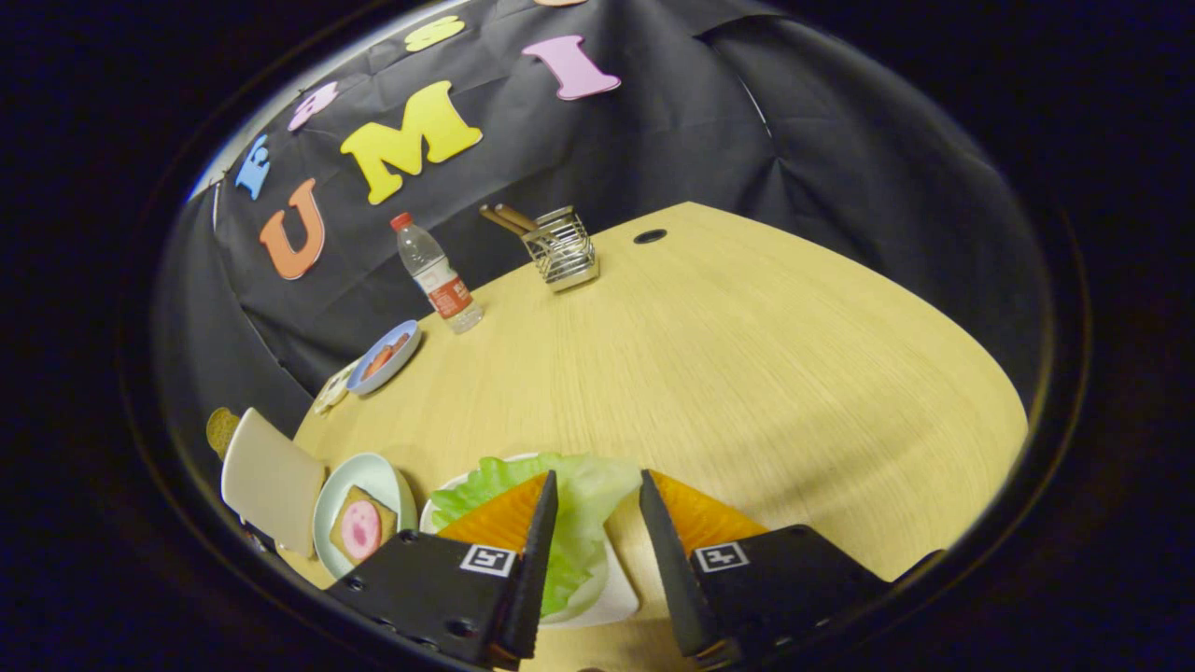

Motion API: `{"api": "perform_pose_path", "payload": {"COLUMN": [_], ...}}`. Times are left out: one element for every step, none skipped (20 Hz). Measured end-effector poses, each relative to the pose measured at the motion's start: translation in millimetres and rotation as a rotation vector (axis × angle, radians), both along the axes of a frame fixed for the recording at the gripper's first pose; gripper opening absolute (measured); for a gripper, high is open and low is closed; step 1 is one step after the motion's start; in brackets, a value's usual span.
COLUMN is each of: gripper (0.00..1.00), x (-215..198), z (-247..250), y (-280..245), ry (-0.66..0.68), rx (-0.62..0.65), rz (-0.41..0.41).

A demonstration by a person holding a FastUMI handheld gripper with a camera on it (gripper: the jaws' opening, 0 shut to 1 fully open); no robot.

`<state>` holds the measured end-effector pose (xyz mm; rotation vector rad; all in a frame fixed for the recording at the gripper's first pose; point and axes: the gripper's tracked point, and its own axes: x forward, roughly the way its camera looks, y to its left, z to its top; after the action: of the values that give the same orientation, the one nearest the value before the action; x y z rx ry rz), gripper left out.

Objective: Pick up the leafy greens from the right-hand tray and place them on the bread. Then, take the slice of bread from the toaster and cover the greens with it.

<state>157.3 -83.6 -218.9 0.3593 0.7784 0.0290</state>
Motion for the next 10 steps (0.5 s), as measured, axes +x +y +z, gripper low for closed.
{"api": "perform_pose_path", "payload": {"gripper": [0.45, 0.42, 0.29, 0.20, 0.10, 0.01, 0.01, 0.01, 0.00, 0.00], "x": [0, 1, 2, 2, 1, -1, -2, -2, -5, -7], "z": [2, 5, 10, 14, 17, 22, 26, 32, 35, 39], "y": [-1, -3, -5, -6, -2, 2, 4, 4, 7, 10], "ry": [-0.005, -0.019, -0.039, -0.050, -0.061, -0.071, -0.087, -0.103, -0.115, -0.123], "rx": [-0.002, -0.008, -0.021, -0.033, -0.033, -0.028, -0.023, -0.022, -0.021, -0.022], "rz": [0.000, 0.000, -0.004, -0.003, 0.010, 0.029, 0.044, 0.050, 0.060, 0.071]}}
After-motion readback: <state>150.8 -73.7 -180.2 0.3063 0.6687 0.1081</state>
